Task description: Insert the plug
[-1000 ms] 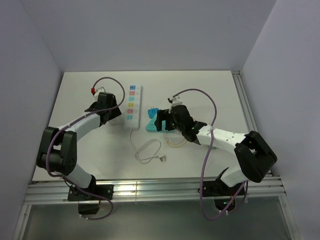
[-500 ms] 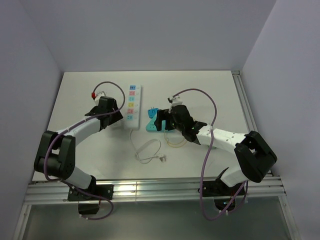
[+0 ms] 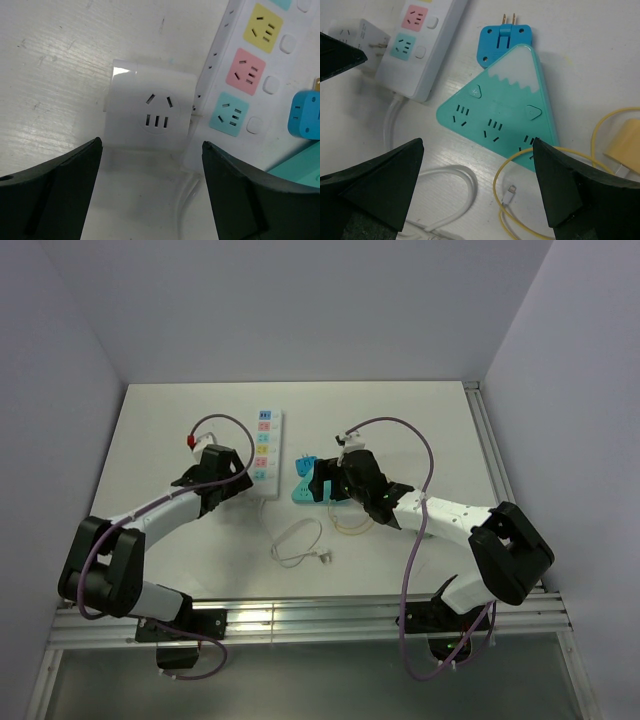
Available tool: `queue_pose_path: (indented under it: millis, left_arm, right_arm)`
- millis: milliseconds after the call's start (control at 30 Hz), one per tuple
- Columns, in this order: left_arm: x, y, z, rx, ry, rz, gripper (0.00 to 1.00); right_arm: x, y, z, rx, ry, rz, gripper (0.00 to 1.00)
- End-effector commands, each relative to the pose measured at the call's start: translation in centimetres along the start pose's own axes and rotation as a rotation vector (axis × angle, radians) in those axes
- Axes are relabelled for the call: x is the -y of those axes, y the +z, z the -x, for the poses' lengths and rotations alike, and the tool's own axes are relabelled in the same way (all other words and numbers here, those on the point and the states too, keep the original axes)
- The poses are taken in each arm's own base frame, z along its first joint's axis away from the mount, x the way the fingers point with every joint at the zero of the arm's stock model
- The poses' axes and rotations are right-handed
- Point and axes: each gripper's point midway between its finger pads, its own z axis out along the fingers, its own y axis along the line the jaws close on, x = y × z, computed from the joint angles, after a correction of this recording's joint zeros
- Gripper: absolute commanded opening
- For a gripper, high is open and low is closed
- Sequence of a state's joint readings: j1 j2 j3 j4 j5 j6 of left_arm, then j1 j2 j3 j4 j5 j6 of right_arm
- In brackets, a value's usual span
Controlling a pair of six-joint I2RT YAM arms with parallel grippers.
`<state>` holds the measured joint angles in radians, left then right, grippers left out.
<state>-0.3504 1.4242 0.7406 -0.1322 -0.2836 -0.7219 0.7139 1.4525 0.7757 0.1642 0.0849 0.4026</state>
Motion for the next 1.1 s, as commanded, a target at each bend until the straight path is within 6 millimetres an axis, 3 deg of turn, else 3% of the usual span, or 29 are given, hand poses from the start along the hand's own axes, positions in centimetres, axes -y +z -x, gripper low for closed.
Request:
queue_pose_path:
  millis: [0, 233, 400, 533, 633, 700, 867, 1067]
  left_arm:
    - [0.4, -0.2, 2.2, 0.068, 0.002, 0.019, 0.86]
    - [-0.1, 1.7, 2.9, 0.069, 0.028, 0.12, 0.81]
    - [0.2, 1.8, 2.4, 0.05, 0.012, 0.1, 0.47]
    - [-0.9, 1.6, 0.5, 0.025, -0.07, 0.123, 0.39]
    - [-1.9, 1.2, -0.7, 0.007, -0.115, 0.165, 0.26]
    - [-2.3, 1.0, -1.3, -0.012, -0.111, 0.196, 0.24]
    - [-1.0, -0.6, -1.6, -0.011, -0.074, 0.151, 0.25]
    - [2.0, -3.8, 0.2, -0.027, -0.073, 0.012, 0.26]
  right_arm:
    - [-0.5, -0.4, 0.9, 0.035, -0.01, 0.017, 0.96]
    - [-0.4, -0.6, 1.1, 0.041, -0.008, 0.013, 0.96]
    - [-0.4, -0.7, 1.1, 0.043, -0.008, 0.016, 0.96]
    - [-0.6, -0.7, 1.0, 0.039, -0.009, 0.022, 0.96]
    - [-0.6, -0.7, 1.0, 0.037, -0.009, 0.023, 0.96]
    - [-0.5, -0.6, 1.1, 0.037, -0.006, 0.022, 0.96]
    - [-1.6, -0.9, 0.7, 0.028, -0.015, 0.086, 0.96]
    - [-5.4, -2.8, 0.8, 0.058, -0.039, 0.32, 0.96]
